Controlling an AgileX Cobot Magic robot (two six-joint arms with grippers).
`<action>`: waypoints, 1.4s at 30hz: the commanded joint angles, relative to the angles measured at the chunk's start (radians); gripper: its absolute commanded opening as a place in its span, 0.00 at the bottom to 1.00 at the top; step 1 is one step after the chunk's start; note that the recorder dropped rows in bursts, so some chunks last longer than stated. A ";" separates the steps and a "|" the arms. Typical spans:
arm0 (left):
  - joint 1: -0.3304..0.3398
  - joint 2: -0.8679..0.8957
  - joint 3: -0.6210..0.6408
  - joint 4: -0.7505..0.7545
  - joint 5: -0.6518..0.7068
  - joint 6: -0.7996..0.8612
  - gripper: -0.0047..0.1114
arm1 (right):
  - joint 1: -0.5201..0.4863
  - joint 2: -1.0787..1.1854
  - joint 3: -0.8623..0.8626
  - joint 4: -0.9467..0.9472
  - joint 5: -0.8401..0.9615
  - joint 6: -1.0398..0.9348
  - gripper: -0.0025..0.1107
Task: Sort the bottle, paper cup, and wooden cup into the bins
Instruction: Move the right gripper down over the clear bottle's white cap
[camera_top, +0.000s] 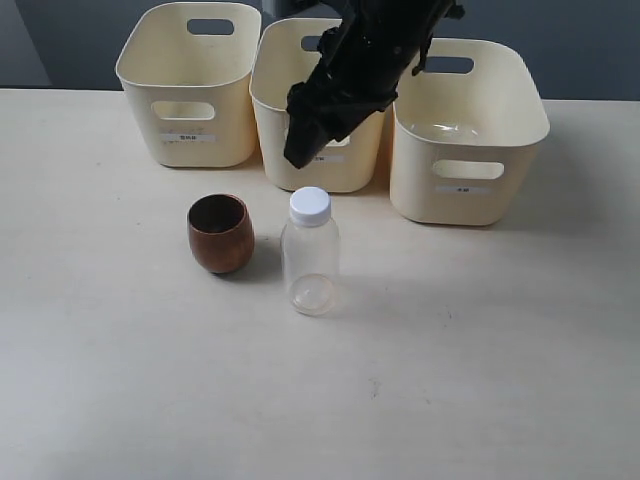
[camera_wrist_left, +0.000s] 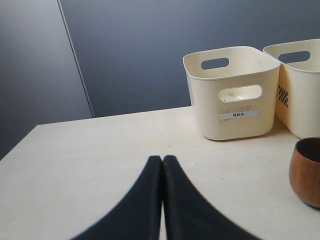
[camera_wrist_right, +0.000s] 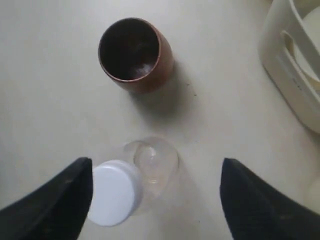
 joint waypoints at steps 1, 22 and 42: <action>0.000 -0.005 0.002 0.000 -0.007 -0.002 0.04 | 0.032 -0.002 0.008 -0.025 0.000 0.004 0.62; 0.000 -0.005 0.002 0.000 -0.007 -0.002 0.04 | 0.109 -0.101 0.102 -0.105 0.000 0.079 0.62; 0.000 -0.005 0.002 0.000 -0.007 -0.002 0.04 | 0.131 -0.102 0.157 -0.153 0.000 0.075 0.62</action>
